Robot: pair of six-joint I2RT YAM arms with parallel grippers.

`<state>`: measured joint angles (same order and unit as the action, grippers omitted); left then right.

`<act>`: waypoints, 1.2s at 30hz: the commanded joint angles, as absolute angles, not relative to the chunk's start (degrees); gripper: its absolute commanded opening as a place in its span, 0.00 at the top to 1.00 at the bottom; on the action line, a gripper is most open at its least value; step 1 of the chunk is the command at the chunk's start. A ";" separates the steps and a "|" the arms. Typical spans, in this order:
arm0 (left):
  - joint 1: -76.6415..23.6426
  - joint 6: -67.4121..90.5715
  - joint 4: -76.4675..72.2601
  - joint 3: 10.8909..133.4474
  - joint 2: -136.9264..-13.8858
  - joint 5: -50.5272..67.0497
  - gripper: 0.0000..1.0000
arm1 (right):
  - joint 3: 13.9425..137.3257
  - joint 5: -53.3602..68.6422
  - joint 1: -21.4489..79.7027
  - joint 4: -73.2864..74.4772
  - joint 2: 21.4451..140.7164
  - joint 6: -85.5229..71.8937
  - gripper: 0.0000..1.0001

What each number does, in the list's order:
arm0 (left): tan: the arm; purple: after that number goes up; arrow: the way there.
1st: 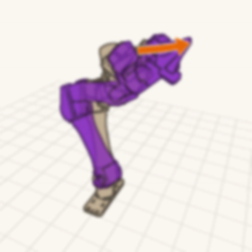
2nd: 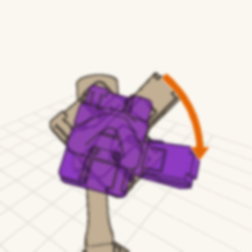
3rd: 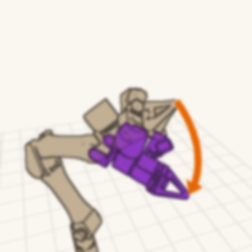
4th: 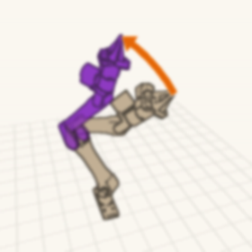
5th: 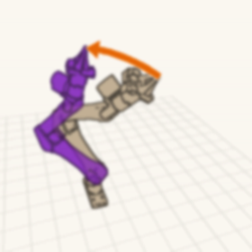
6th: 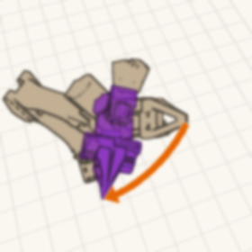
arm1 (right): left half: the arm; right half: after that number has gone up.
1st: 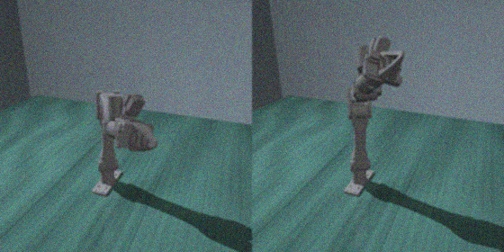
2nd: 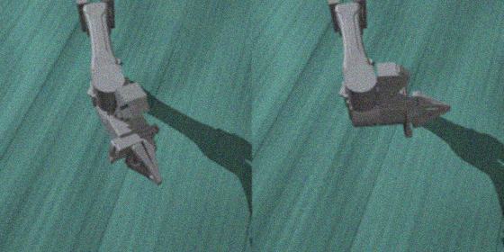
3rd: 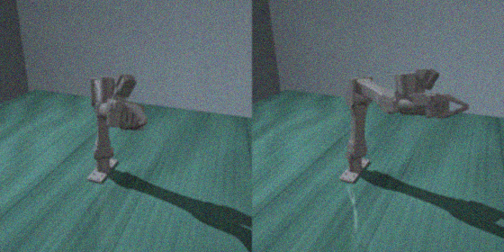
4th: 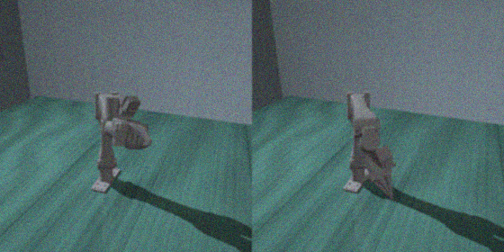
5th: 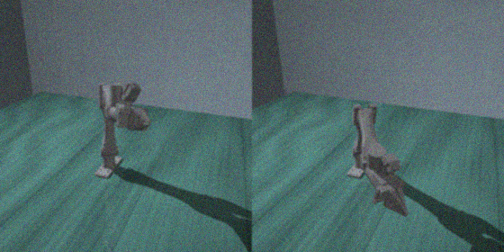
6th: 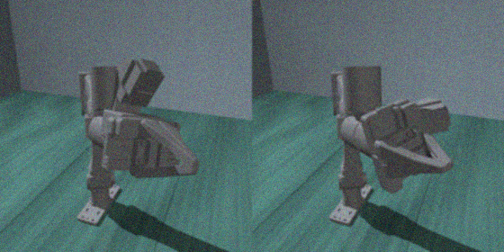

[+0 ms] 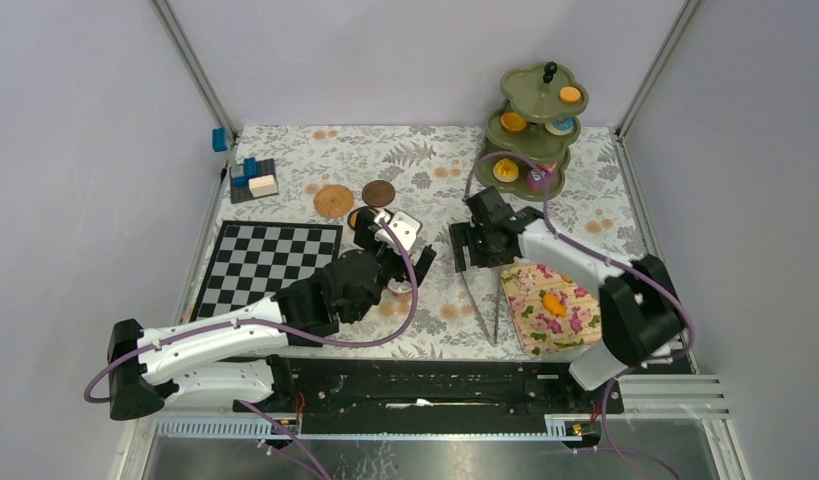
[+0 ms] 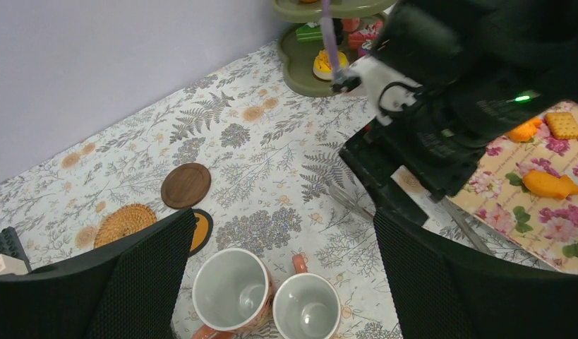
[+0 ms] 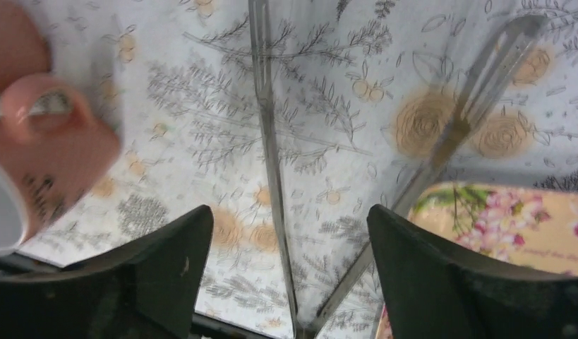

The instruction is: Serve the afternoon tea

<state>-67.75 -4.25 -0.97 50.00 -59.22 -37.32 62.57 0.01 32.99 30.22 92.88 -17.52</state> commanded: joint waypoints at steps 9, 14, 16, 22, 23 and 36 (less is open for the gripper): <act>-67.54 -3.77 -3.12 49.92 -59.87 -37.01 0.01 | 44.62 -4.37 39.46 26.42 74.77 -27.61 0.00; -67.50 -3.43 -2.85 50.17 -60.27 -36.57 0.01 | 39.73 -10.53 41.96 20.39 75.54 -29.71 0.00; -67.55 -3.38 -2.73 50.26 -60.43 -36.56 0.01 | 38.88 -13.49 43.06 18.25 77.11 -30.03 0.00; -67.51 -3.16 -2.60 50.27 -60.45 -36.39 0.01 | 36.48 -23.51 47.65 7.32 82.46 -29.31 0.00; -67.50 -3.15 -2.57 50.22 -60.47 -36.38 0.01 | 36.53 -25.23 48.10 6.36 83.16 -29.32 0.01; -67.51 -3.86 -2.77 49.83 -59.25 -37.62 0.01 | 33.06 -36.32 53.40 0.60 83.50 -30.74 0.22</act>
<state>-67.75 -3.99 -0.86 50.00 -60.49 -36.86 34.24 -31.22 53.25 0.75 84.09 -30.20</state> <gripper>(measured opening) 0.990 0.818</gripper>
